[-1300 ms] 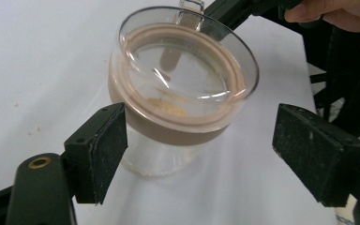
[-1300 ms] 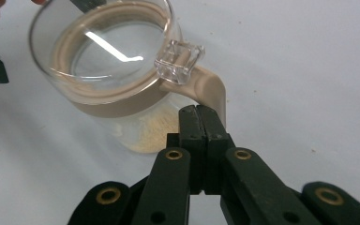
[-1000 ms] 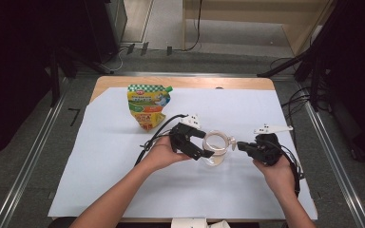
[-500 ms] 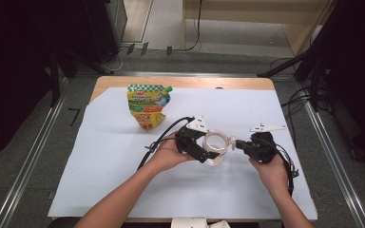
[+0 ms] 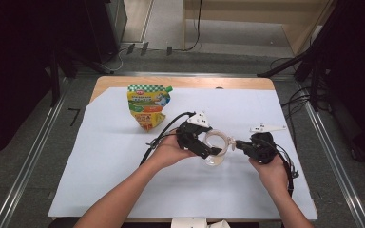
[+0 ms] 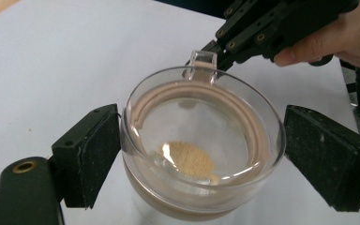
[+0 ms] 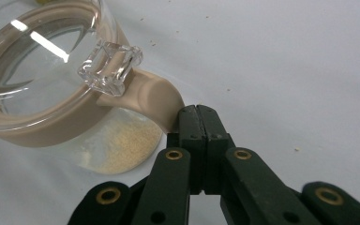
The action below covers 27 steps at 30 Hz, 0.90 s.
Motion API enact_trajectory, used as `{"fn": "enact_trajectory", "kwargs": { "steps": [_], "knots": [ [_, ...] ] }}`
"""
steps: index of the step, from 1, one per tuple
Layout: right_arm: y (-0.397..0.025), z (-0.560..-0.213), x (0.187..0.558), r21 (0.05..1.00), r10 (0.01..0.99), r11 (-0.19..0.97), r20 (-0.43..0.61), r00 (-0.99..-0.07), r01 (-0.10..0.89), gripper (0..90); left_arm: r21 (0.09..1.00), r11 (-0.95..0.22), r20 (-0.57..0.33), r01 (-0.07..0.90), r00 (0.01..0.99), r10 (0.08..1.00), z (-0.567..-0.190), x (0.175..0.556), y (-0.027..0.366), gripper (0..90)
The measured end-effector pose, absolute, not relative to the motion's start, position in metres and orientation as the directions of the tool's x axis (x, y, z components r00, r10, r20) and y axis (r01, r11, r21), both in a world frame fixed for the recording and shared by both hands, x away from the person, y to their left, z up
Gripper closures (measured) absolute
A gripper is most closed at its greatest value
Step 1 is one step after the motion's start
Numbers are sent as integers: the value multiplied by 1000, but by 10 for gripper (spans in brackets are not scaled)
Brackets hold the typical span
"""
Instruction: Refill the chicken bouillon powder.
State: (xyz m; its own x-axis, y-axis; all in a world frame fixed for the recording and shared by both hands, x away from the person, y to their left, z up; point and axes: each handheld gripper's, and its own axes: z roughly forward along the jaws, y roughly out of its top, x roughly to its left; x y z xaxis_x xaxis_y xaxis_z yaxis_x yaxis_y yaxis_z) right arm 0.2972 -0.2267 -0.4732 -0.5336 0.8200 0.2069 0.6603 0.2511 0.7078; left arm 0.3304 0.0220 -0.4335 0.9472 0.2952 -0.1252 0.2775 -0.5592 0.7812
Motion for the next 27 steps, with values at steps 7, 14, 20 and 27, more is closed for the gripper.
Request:
{"fn": "enact_trajectory", "kwargs": {
  "steps": [7,14,20,27],
  "knots": [
    [-226,-473,297,707,822,253,203,-532,660,900,765,-588,-99,263,950,296,-436,330,19,138],
    [-226,-473,297,709,822,254,200,-533,658,900,769,-580,-105,270,947,303,-433,329,19,142],
    [-226,-473,296,707,825,251,200,-528,661,900,776,-562,-133,286,945,298,-424,332,20,146],
    [-226,-473,296,707,827,251,199,-526,662,900,788,-544,-145,289,945,292,-414,334,19,155]
  ]
}}
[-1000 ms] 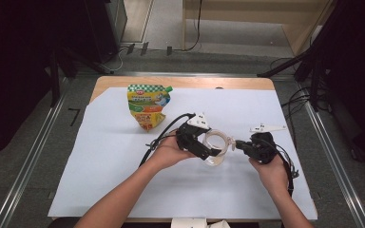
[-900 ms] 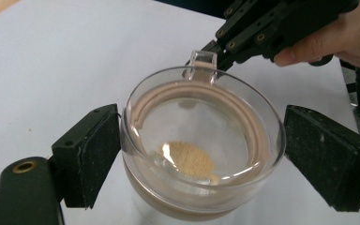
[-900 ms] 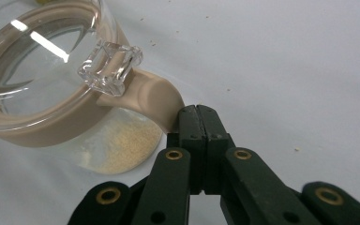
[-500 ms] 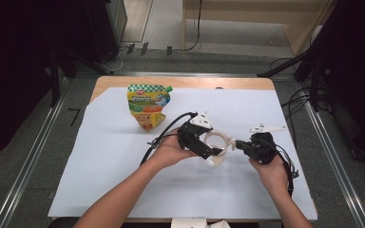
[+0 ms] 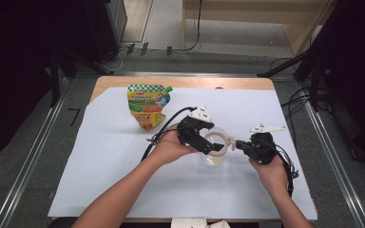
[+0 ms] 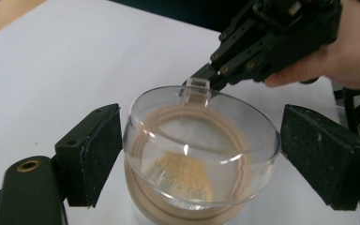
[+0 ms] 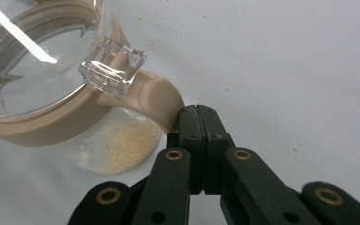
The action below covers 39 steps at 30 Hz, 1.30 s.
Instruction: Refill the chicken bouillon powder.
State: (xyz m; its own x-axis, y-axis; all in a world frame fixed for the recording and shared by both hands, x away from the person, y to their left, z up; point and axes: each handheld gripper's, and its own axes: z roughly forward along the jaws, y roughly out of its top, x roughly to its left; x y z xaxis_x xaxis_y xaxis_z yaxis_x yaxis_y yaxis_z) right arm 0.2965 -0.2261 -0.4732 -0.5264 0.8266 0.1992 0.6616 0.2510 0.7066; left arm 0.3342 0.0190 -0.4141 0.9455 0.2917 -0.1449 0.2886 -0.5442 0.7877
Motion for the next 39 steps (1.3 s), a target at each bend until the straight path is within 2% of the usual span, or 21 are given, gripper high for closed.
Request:
{"fn": "enact_trajectory", "kwargs": {
  "steps": [6,12,14,15,16,17,18,26,29,31,35,39],
  "knots": [
    [-226,-473,296,708,826,250,200,-527,660,900,796,-546,-119,261,952,283,-399,335,10,162],
    [-226,-474,296,713,824,243,206,-528,658,900,813,-518,-138,266,952,273,-388,339,-1,179],
    [-227,-474,296,714,822,241,210,-529,658,900,825,-497,-154,268,953,259,-384,340,-4,210],
    [-228,-475,296,712,822,236,216,-526,661,900,824,-500,-154,267,954,256,-382,341,-6,313],
    [-228,-475,296,714,817,227,231,-528,663,900,822,-515,-119,244,957,264,-381,340,-10,511],
    [-229,-475,296,713,819,223,233,-524,665,900,812,-539,-88,224,960,266,-382,339,-14,397],
    [-230,-475,296,712,815,209,253,-521,671,900,802,-556,-85,218,963,255,-383,339,-17,389],
    [-236,-473,291,723,816,195,255,-518,663,900,794,-560,-117,236,964,240,-386,340,-19,406],
    [-246,-464,278,740,833,208,209,-512,640,900,787,-562,-142,254,961,235,-384,341,-8,405],
    [-250,-461,269,742,827,195,227,-515,641,897,775,-568,-167,275,957,236,-384,341,-2,429],
    [-248,-453,252,757,809,179,250,-532,628,864,750,-581,-211,318,946,245,-385,343,11,463],
    [-238,-445,237,782,785,188,244,-569,594,818,744,-583,-217,325,944,249,-384,340,26,487]
  ]
}}
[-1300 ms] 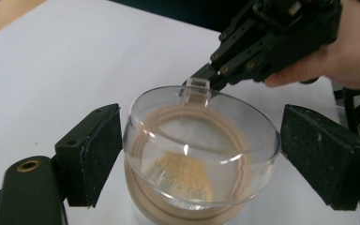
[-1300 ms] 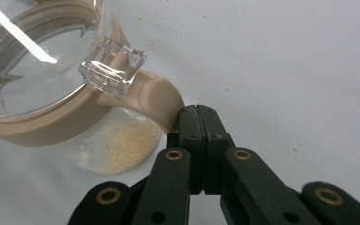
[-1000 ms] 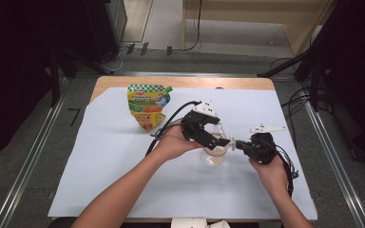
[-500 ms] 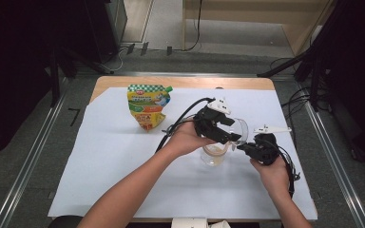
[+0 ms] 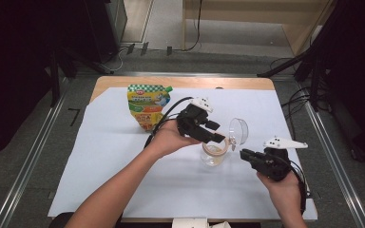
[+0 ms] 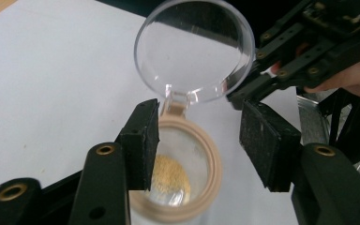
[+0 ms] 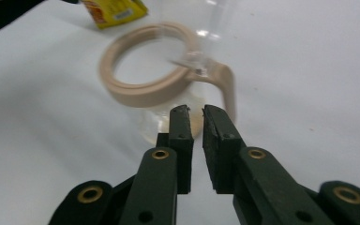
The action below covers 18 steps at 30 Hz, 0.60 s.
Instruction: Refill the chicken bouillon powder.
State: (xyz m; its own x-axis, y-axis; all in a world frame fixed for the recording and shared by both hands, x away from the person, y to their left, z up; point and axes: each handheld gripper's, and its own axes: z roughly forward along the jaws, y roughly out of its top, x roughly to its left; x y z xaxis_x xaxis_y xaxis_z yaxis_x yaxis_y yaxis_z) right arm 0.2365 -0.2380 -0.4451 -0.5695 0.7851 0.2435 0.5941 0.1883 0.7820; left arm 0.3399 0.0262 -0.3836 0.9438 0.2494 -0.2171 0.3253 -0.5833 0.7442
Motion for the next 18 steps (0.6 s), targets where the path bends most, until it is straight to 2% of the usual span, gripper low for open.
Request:
{"fn": "enact_trajectory", "kwargs": {
  "steps": [4,5,7,11,18],
  "knots": [
    [-231,-442,228,802,752,192,250,-610,565,756,738,-582,-233,342,938,256,-383,338,39,504],
    [-225,-441,223,814,722,189,264,-640,549,704,730,-582,-240,359,931,274,-384,337,48,556],
    [-218,-441,221,820,696,206,261,-669,535,675,730,-574,-254,372,927,277,-384,336,53,591],
    [-204,-443,218,818,674,246,242,-698,521,648,725,-565,-271,393,918,290,-386,334,68,595],
    [-177,-449,214,814,611,291,246,-752,502,596,758,-526,-228,386,912,341,-381,334,100,604]
  ]
}}
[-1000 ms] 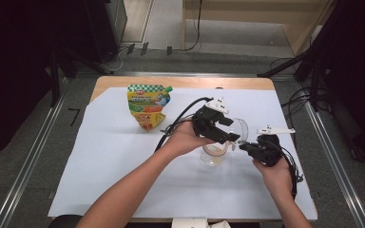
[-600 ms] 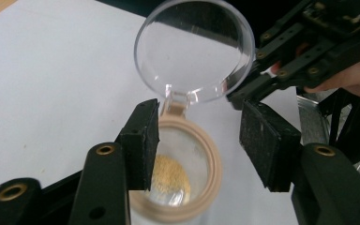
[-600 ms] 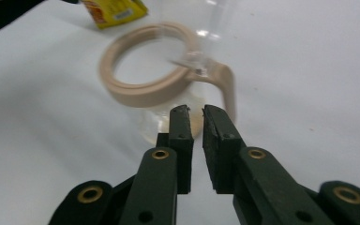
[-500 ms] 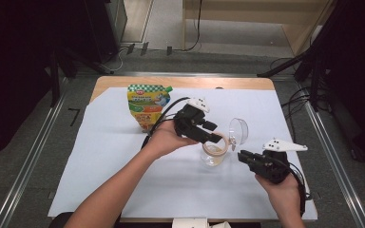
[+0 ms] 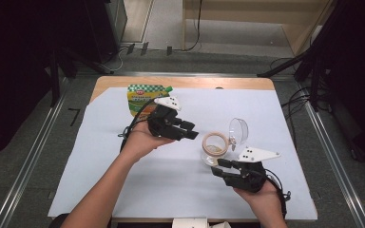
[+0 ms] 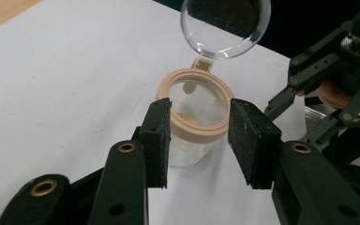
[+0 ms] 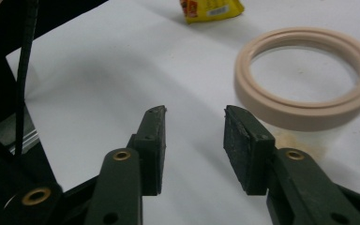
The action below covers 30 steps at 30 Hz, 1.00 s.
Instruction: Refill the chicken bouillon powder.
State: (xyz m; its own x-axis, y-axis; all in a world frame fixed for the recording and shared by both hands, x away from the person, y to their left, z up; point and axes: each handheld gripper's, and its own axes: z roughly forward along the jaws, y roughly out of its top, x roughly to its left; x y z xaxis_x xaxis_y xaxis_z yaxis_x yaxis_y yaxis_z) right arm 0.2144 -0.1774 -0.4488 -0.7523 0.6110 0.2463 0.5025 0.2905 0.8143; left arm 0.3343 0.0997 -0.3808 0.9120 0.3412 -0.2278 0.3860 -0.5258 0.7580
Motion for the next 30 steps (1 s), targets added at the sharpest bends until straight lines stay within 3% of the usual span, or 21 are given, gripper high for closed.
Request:
{"fn": "enact_trajectory", "kwargs": {
  "steps": [11,17,30],
  "knots": [
    [-160,-457,216,806,562,351,225,-796,476,555,765,-467,-266,444,878,399,-381,342,142,627],
    [-149,-462,217,801,529,369,235,-815,471,565,721,-446,-343,531,832,436,-385,351,169,591],
    [-139,-465,221,792,510,399,227,-829,462,545,751,-365,-272,551,761,589,-381,357,237,473]
  ]
}}
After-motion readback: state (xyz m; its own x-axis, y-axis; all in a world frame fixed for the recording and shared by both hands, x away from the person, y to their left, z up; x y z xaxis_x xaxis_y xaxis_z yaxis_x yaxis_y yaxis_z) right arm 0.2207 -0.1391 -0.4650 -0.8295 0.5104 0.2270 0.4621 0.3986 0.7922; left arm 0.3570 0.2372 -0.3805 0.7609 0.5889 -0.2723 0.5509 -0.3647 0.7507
